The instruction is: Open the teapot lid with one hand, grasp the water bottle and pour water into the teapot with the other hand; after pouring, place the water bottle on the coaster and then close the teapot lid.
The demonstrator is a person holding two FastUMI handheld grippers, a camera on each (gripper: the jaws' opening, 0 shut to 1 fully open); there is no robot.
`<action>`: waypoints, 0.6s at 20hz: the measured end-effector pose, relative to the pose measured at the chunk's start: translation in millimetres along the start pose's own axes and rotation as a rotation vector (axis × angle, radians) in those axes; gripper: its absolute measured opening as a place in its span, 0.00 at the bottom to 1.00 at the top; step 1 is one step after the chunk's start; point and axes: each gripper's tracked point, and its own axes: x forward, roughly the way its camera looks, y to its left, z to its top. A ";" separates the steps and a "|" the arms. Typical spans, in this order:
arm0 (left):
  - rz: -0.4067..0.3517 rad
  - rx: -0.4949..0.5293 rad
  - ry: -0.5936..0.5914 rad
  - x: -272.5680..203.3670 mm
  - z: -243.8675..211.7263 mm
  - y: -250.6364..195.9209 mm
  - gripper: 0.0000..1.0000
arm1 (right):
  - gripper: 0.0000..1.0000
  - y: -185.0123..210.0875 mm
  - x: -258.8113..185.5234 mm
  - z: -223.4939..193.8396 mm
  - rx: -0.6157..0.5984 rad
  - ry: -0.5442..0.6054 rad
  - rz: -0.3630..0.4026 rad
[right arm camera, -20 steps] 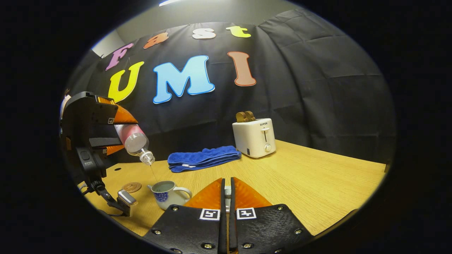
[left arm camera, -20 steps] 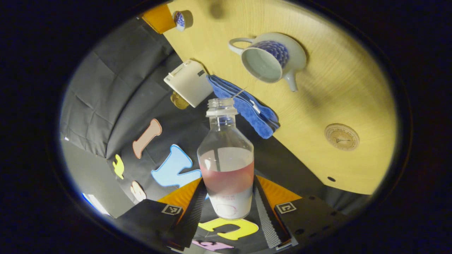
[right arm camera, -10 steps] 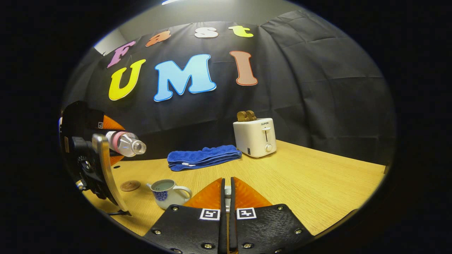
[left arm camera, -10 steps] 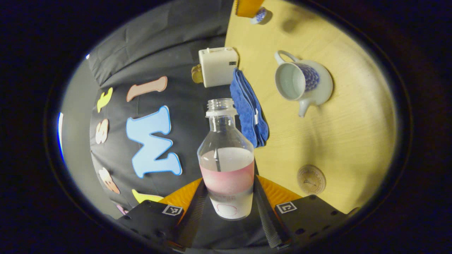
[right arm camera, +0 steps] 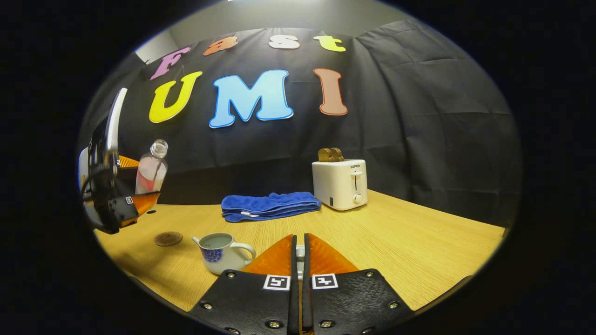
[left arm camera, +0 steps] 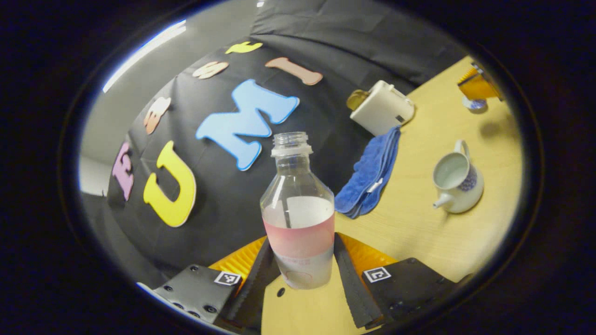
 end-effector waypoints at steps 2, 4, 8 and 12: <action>0.014 -0.126 0.010 6.0 -3.2 -10.3 0.87 | 0.03 4.5 0.3 -0.7 -0.014 0.001 0.009; -0.012 -0.269 0.032 12.1 -8.2 -28.9 0.87 | 0.03 7.7 0.6 -0.5 -0.023 -0.002 0.017; -0.044 -0.516 0.075 13.9 -27.0 -45.1 0.87 | 0.03 10.9 0.4 0.0 -0.041 -0.006 0.019; -0.080 -0.738 0.080 22.7 -30.7 -57.7 0.87 | 0.03 12.4 0.3 -0.2 -0.045 -0.008 0.022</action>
